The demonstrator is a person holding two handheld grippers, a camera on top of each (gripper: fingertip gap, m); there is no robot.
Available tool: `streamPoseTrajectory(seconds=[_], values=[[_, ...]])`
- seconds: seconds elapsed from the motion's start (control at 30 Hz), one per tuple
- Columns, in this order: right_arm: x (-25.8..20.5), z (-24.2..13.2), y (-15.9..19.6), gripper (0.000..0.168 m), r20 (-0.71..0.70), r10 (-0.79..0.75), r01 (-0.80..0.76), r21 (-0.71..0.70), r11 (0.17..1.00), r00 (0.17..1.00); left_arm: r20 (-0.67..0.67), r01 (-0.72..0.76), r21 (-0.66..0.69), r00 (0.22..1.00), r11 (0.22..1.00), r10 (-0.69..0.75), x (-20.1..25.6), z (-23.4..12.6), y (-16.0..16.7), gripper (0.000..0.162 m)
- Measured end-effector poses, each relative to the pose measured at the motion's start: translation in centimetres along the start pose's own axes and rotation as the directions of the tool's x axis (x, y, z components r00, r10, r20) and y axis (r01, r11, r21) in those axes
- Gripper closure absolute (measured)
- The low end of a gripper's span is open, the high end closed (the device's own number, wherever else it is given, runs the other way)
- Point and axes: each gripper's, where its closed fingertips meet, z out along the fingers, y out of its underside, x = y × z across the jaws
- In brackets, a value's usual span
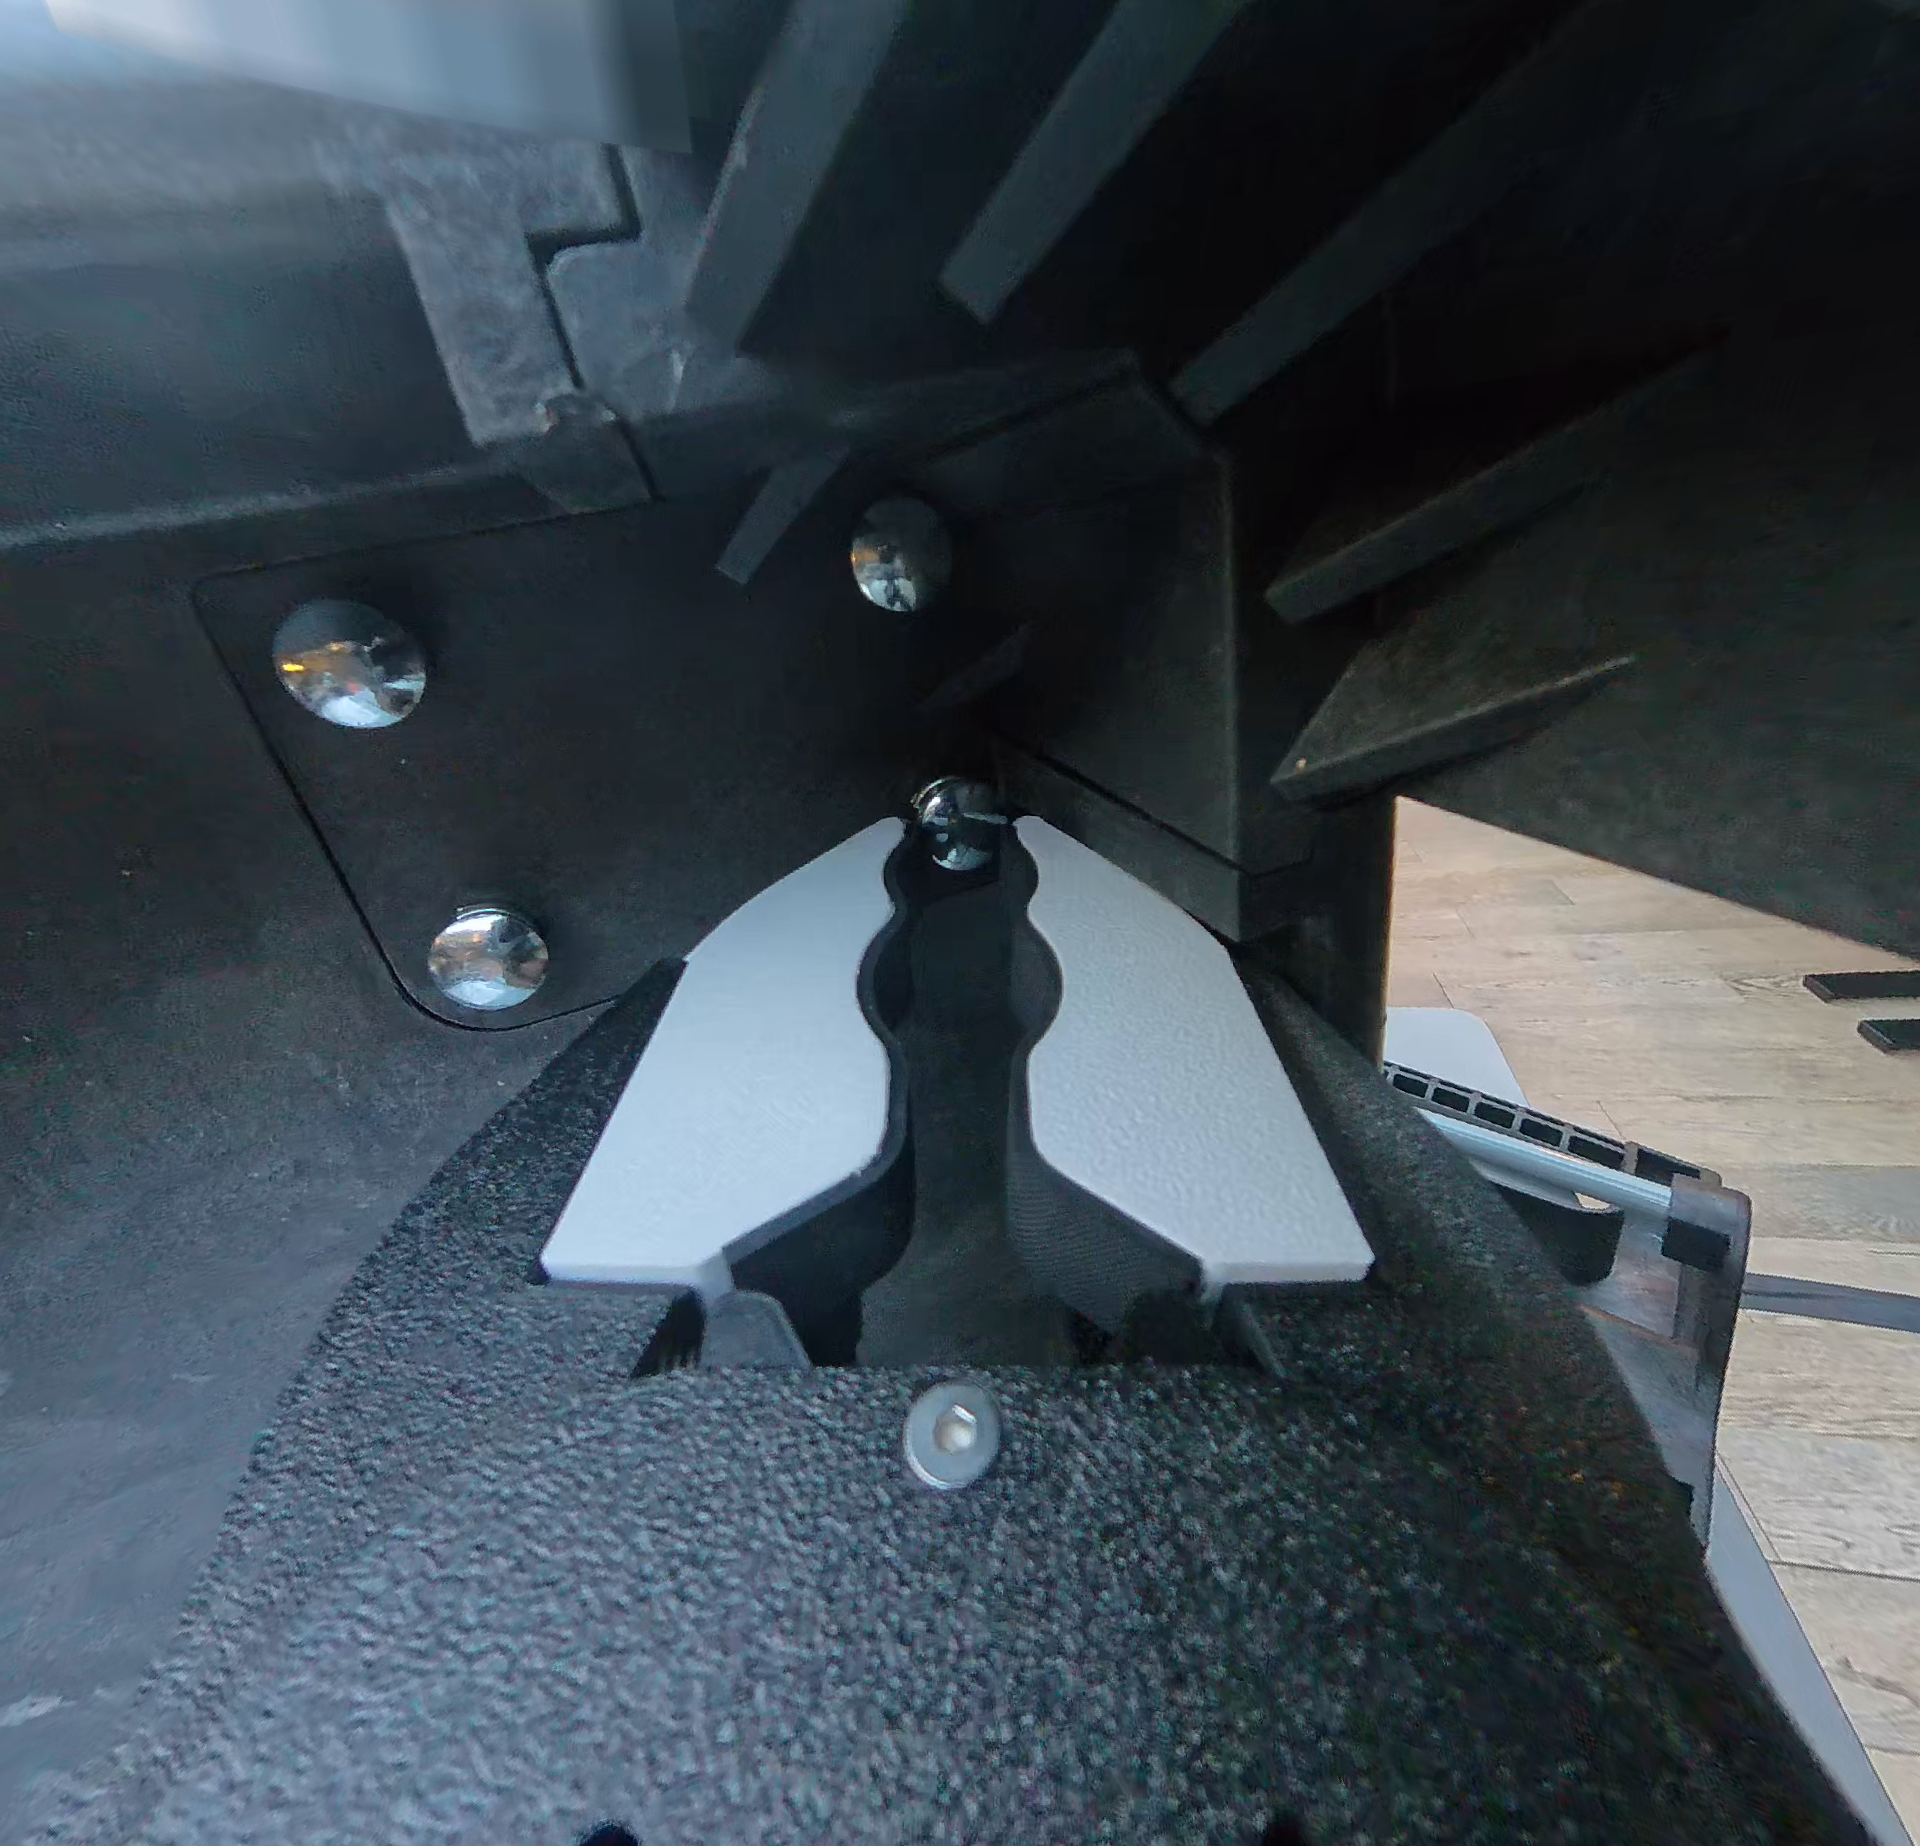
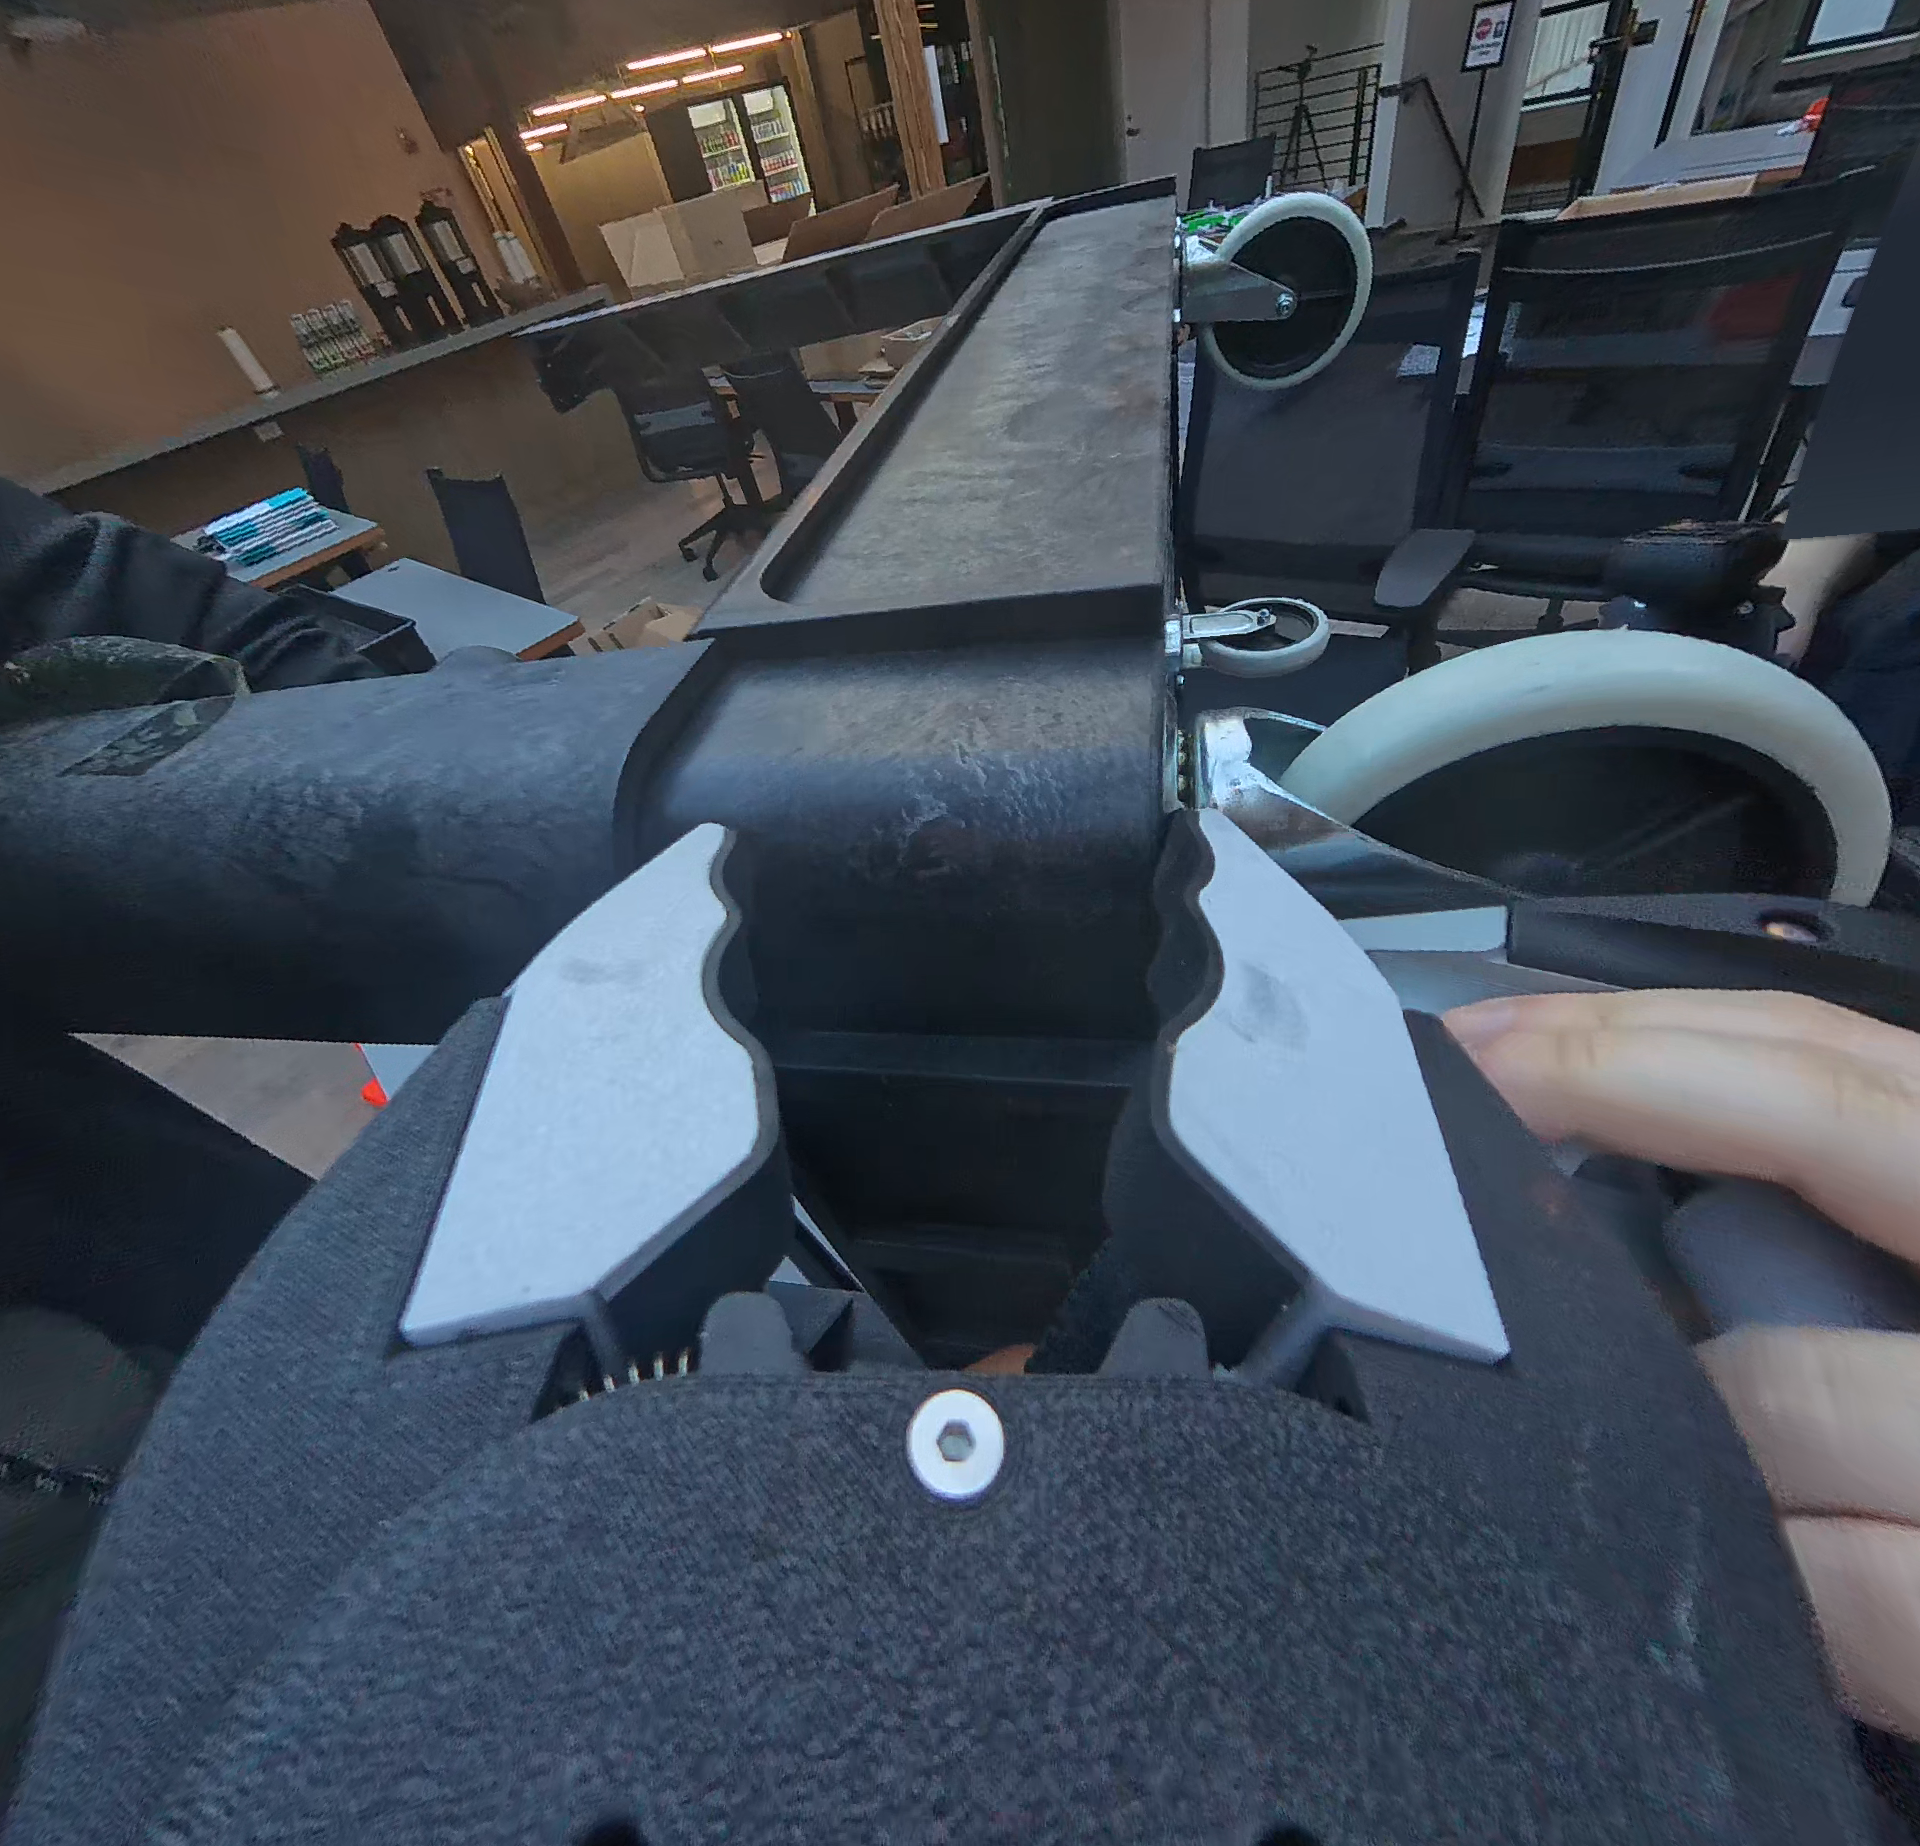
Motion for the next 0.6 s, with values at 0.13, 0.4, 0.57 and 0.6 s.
streamPoseTrajectory(seconds=[0.13,0.4,0.57,0.6], values=[[0.02,-0.02,-0.04,0.089,0.009,0.003,-0.003,0.005,1.000,1.000,0.000,-0.003,0.000,1.000,1.000,0.003,-0.03,0.01,0.00,0.148],[-0.13,-0.11,-0.24,0.089,0.034,0.045,-0.046,0.050,0.998,0.998,0.003,-0.002,0.011,1.000,1.000,0.002,0.01,-0.07,-0.05,0.148],[-0.02,-0.09,-0.20,0.089,0.023,0.030,-0.031,0.043,0.999,0.999,0.004,0.003,0.011,1.000,1.000,-0.003,-0.03,0.02,-0.03,0.148],[-0.02,-0.10,-0.19,0.089,0.026,0.032,-0.033,0.043,0.999,0.999,0.003,0.000,0.008,1.000,1.000,0.000,-0.03,0.02,-0.02,0.148]])
